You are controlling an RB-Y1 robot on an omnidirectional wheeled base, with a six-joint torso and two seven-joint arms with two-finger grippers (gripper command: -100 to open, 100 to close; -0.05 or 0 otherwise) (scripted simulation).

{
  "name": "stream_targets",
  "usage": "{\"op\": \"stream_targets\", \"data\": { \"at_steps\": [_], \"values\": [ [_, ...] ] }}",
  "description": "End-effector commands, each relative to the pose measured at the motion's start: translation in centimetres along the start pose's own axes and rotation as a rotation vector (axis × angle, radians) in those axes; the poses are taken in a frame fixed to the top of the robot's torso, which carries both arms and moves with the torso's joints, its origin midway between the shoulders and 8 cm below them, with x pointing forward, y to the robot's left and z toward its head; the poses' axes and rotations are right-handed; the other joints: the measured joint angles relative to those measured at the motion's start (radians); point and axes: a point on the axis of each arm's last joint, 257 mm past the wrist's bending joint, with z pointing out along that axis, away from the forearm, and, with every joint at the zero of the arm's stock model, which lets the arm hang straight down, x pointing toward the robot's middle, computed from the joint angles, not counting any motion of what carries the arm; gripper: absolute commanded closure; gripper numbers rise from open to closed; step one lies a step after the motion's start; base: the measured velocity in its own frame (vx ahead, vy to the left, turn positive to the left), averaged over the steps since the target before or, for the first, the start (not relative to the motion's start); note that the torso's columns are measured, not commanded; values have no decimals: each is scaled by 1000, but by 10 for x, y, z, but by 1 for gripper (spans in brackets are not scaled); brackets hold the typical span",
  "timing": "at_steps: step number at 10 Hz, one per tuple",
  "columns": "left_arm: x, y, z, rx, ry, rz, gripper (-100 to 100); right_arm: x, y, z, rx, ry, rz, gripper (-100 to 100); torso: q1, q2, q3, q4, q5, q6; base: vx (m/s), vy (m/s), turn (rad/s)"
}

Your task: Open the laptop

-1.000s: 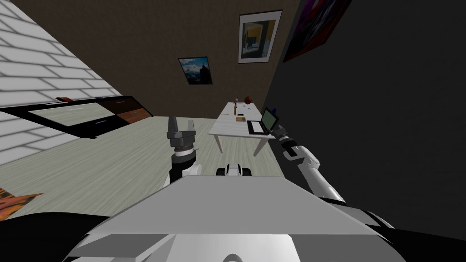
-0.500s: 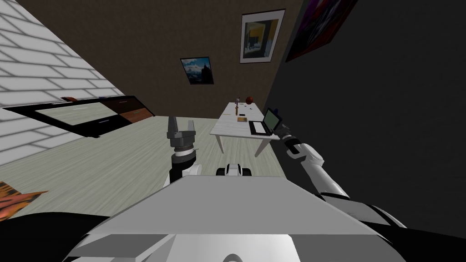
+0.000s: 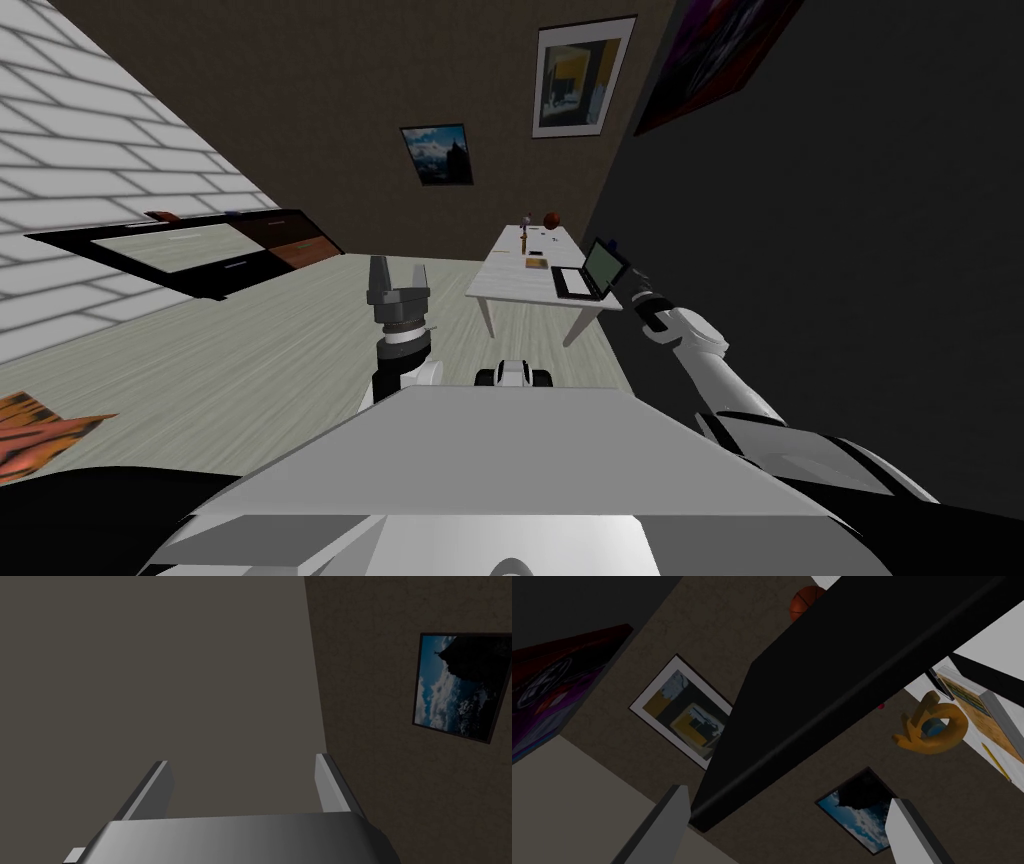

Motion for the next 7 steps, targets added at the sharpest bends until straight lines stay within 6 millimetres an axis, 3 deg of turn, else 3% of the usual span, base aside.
{"op": "stream_targets", "data": {
  "at_steps": [1, 3, 5, 6, 7],
  "values": [
    [0, 0, 0, 0, 0, 0, 0, 4, -11, 3, 12, 16, -41, -100, 0, 0, 0, 0, 0, 0, 7, 16, 5],
    [0, 0, 0, 0, 0, 0, 0, 31, -57, 3, 102, 81, -81, -100, -3, 3, 2, 1, -1, -1, -134, -70, 404],
    [0, 0, 0, 0, 0, 0, 0, 38, -62, 0, 112, 95, -76, -100, -2, 3, 2, 1, -1, 1, -111, -72, 183],
    [0, 0, 0, 0, 0, 0, 0, 49, -86, -2, 160, 124, -87, -100, 1, -4, -2, -1, 0, 1, -112, -37, 312],
    [0, 0, 0, 0, 0, 0, 0, 54, -85, -4, 158, 135, -84, -100, 3, -3, -2, -1, 1, -2, -100, -39, 221]
  ]
}}
